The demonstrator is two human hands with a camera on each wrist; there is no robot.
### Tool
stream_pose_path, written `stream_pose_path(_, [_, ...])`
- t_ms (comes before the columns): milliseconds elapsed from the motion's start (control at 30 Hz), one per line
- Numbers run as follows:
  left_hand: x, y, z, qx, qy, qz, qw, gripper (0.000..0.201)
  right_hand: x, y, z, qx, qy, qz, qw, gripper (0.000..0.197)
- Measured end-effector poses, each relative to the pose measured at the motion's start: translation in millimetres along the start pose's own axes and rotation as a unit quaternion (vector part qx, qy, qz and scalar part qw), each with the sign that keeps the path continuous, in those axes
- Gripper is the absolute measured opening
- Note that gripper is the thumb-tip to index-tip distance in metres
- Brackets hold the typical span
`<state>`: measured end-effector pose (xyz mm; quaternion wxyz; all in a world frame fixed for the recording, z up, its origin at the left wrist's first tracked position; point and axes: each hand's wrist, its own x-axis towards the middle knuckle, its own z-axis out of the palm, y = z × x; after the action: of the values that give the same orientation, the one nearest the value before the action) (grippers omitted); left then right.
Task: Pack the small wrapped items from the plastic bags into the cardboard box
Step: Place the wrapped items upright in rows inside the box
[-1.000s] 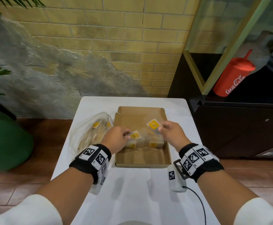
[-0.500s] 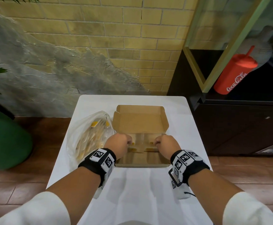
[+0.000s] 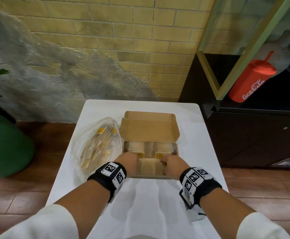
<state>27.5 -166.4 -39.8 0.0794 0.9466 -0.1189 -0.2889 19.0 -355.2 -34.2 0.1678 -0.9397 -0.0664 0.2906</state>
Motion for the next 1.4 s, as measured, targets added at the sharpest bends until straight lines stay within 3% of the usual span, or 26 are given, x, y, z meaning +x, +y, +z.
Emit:
stream_pose_path(267, [0, 0, -4, -0.024, 0.012, -0.034, 0.999, 0.036, -2, 2, 0, 0.041, 0.037, 0.021, 0.998, 0.037])
stream_pose_path(367, [-5, -5, -9, -0.105, 0.096, -0.042, 0.989, 0.029, -4, 2, -5, 0.066, 0.058, 0.015, 0.996, 0.035])
stream_pose_path(467, [-8, -15, -14, -0.18, 0.224, -0.061, 0.956, 0.019, -6, -1, -7, 0.09, 0.085, -0.005, 0.992, 0.032])
stream_pose_path(533, [-8, -26, -17, -0.187, 0.264, -0.089, 0.942, 0.018, -7, -4, -9, 0.117, 0.097, -0.011, 0.988, 0.03])
stream_pose_path(667, [-14, -51, -11, -0.083, 0.199, -0.203, 0.955, 0.039, -9, -10, -9, 0.185, 0.107, -0.005, 0.977, 0.028])
stream_pose_path(833, [-25, -69, -5, -0.052, 0.157, -0.311, 0.936, 0.05, -11, -13, -1, 0.205, 0.108, -0.003, 0.973, 0.027])
stream_pose_path(1000, [-29, -74, -13, -0.09, 0.103, -0.329, 0.934, 0.052, -15, -12, 4, 0.203, 0.114, 0.0, 0.973, 0.026])
stream_pose_path(1133, [-30, -74, -19, -0.038, 0.042, -0.295, 0.954, 0.033, -17, -12, 3, 0.2, 0.122, 0.004, 0.972, 0.027])
stream_pose_path(1233, [-31, -73, -28, -0.041, 0.061, -0.269, 0.96, 0.022, -20, -11, -1, 0.201, 0.137, 0.002, 0.97, 0.027])
stream_pose_path(1400, [-38, -71, -38, 0.001, 0.074, -0.257, 0.964, 0.025, -22, -9, -6, 0.189, 0.147, -0.001, 0.971, 0.026])
